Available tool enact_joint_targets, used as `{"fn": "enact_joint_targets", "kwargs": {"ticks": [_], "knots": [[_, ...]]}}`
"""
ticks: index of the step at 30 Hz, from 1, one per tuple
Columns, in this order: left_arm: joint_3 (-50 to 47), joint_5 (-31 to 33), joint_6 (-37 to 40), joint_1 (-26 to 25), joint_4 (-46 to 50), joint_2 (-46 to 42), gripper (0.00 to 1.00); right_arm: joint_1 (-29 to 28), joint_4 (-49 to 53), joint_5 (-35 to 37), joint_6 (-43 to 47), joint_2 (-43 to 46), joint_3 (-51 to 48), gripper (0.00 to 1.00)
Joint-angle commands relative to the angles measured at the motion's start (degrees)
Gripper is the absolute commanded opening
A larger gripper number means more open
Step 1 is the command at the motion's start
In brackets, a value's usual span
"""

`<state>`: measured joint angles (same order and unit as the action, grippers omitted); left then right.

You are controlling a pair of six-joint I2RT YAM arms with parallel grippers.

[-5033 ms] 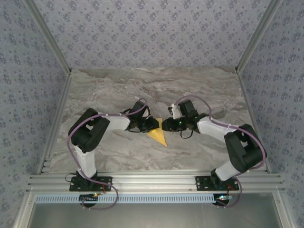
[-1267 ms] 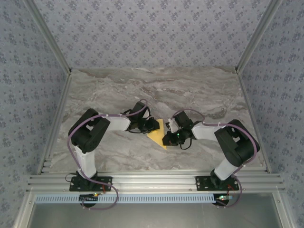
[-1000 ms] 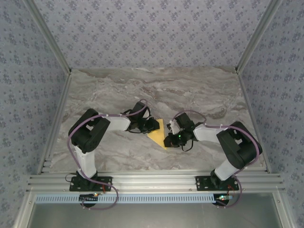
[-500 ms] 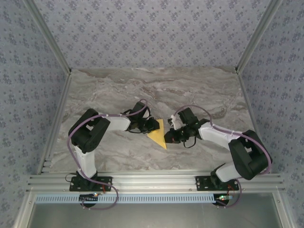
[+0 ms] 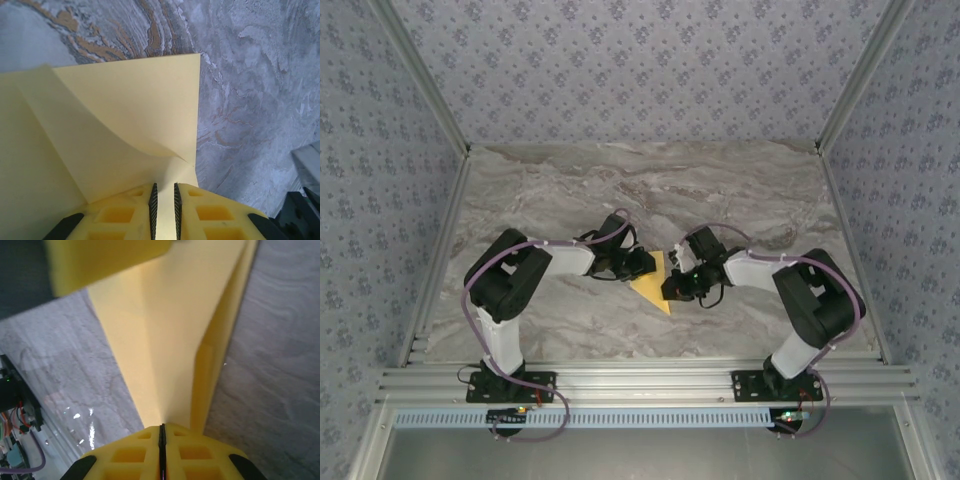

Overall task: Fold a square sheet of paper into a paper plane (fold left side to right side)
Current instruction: Fourth fold the wing at the center of the table.

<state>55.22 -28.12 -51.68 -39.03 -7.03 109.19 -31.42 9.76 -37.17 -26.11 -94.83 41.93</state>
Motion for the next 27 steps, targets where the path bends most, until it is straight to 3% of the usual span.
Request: {"fn": "enact_joint_targets", "kwargs": {"ticks": [1,11,16,27], "knots": [[-0.25,2.37,1.4,-0.25,6.85,0.68,0.19,-0.11,1.99,2.08,0.02,-0.76,-0.86,0.08],[-1.49,0.96,2.37,-1.04,2.42,-5.59,0.2,-0.46,6.03,7.76,1.25,-4.57,-1.94,0.0],[-2.73,0.54,2.19,-3.22,1.49,-8.35,0.15,-0.75,7.42,10.1,1.69,-5.43,-1.25,0.0],[-4.36,0.52,-2.09,-7.02,-2.41,-4.45,0.08,-1.8,9.11,12.09,2.01,-5.41,-0.77,0.0]]}}
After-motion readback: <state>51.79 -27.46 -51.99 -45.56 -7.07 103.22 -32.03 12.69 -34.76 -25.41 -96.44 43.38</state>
